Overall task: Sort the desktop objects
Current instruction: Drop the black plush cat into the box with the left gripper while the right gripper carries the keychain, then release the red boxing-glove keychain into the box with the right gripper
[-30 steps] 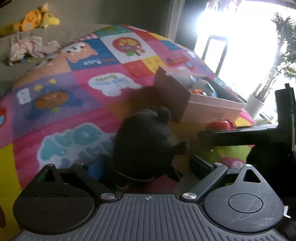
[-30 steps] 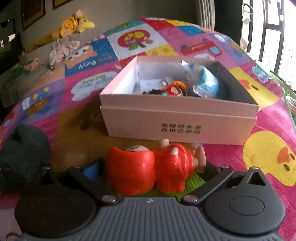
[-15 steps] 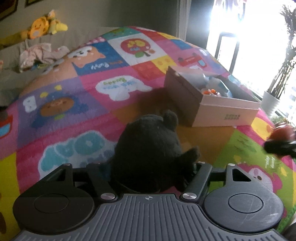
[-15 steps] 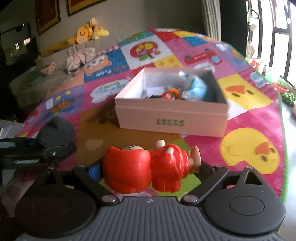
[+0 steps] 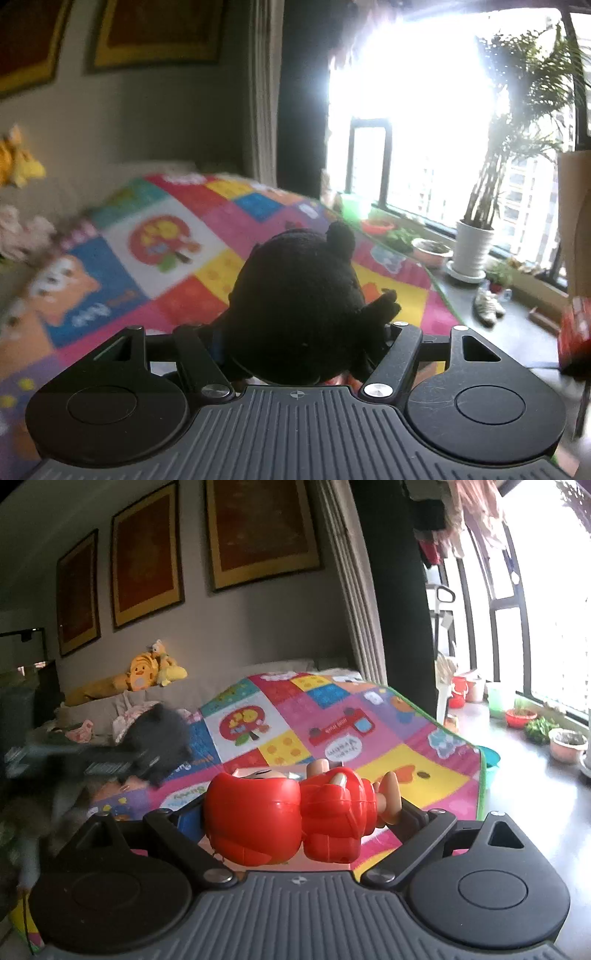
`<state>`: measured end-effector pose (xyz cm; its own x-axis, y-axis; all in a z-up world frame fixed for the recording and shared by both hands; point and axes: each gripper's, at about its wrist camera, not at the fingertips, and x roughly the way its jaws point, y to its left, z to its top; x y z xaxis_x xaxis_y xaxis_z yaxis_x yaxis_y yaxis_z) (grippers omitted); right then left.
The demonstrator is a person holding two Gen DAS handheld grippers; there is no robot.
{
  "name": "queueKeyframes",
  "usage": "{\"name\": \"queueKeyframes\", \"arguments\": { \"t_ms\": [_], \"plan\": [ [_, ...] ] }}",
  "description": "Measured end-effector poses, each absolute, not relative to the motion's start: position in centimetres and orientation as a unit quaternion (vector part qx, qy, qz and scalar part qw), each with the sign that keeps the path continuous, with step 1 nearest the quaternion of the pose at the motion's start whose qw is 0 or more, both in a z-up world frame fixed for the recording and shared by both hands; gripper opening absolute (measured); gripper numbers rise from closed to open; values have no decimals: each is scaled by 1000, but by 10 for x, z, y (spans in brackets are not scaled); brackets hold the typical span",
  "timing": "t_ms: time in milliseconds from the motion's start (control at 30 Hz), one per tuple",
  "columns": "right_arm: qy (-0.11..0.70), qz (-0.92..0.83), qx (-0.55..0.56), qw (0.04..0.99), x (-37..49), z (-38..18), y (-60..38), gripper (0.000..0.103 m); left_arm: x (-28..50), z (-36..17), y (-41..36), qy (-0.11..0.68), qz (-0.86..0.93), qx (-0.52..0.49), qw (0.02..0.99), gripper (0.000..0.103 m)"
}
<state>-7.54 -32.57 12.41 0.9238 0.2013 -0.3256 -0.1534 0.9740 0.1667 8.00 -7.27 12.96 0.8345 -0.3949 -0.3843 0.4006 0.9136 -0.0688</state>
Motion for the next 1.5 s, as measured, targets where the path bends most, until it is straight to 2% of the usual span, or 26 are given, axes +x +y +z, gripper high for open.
{"name": "queueKeyframes", "arguments": {
  "t_ms": [267, 400, 500, 533, 667, 833, 1033, 1233, 1333, 1500],
  "plan": [
    [226, 81, 75, 968, -38, 89, -332, 95, 179, 110, -94, 257, -220, -56, 939, 73],
    [232, 80, 68, 967, -27, 82, -327, 95, 193, 85, -86, 293, -215, -67, 929, 83],
    [237, 82, 66, 966, -24, 79, -322, 95, 178, 84, -66, 273, -222, -93, 932, 95],
    [240, 82, 64, 965, -22, 77, -321, 95, 168, 87, -57, 261, -221, -99, 934, 95],
    [253, 80, 52, 963, -14, 73, -315, 95, 127, 87, -36, 245, -208, -75, 944, 97],
    [256, 85, 13, 963, 1, 74, -294, 95, 77, 56, -29, 263, -204, -23, 943, 99],
    [244, 103, -34, 964, 34, 91, -262, 95, 44, 23, -6, 299, -199, -77, 930, 100],
    [248, 114, -66, 960, 90, 94, -226, 95, 24, 10, 5, 286, -190, -91, 935, 100],
    [284, 145, -52, 946, 120, 91, -217, 102, 22, 5, 9, 284, -192, -105, 933, 100],
    [287, 147, 4, 947, 139, 109, -224, 103, 21, 3, 18, 273, -206, -138, 930, 102]
  ]
}}
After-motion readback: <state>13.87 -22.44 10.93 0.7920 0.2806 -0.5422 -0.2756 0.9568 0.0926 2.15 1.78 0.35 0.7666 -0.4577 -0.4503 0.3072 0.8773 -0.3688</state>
